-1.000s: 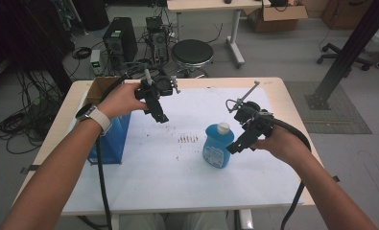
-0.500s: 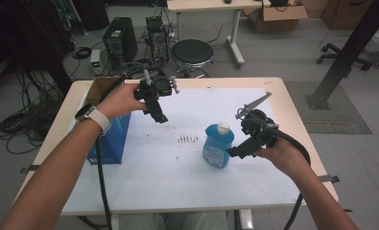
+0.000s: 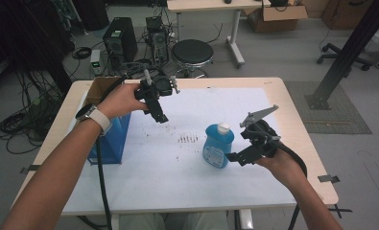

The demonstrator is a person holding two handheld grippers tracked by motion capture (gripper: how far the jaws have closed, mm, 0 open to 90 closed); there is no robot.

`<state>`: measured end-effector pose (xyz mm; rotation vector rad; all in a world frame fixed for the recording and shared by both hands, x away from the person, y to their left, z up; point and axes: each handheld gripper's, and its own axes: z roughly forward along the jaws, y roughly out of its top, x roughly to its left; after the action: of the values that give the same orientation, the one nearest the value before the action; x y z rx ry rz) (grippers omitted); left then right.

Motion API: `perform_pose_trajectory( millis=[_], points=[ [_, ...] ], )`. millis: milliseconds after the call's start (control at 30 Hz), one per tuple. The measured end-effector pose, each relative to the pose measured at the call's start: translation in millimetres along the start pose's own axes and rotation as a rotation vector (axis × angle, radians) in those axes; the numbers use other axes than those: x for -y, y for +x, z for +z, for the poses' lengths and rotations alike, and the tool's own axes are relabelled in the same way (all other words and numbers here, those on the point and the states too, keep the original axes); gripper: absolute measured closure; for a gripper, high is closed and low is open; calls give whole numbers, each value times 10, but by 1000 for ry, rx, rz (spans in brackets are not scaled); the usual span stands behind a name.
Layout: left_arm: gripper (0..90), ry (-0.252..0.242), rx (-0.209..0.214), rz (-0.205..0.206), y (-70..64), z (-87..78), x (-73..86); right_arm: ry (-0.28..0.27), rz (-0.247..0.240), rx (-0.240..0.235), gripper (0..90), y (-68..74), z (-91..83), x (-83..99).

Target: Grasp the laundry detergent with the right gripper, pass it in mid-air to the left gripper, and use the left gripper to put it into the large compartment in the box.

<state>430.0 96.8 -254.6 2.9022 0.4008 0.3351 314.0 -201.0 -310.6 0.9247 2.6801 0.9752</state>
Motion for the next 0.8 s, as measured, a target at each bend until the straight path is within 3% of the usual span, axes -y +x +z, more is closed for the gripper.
perform_pose_trajectory(
  millis=[800],
  points=[
    [54,3,2,-1,-2,20,4,-76,19,-7,58,-30,181,286]
  ],
)
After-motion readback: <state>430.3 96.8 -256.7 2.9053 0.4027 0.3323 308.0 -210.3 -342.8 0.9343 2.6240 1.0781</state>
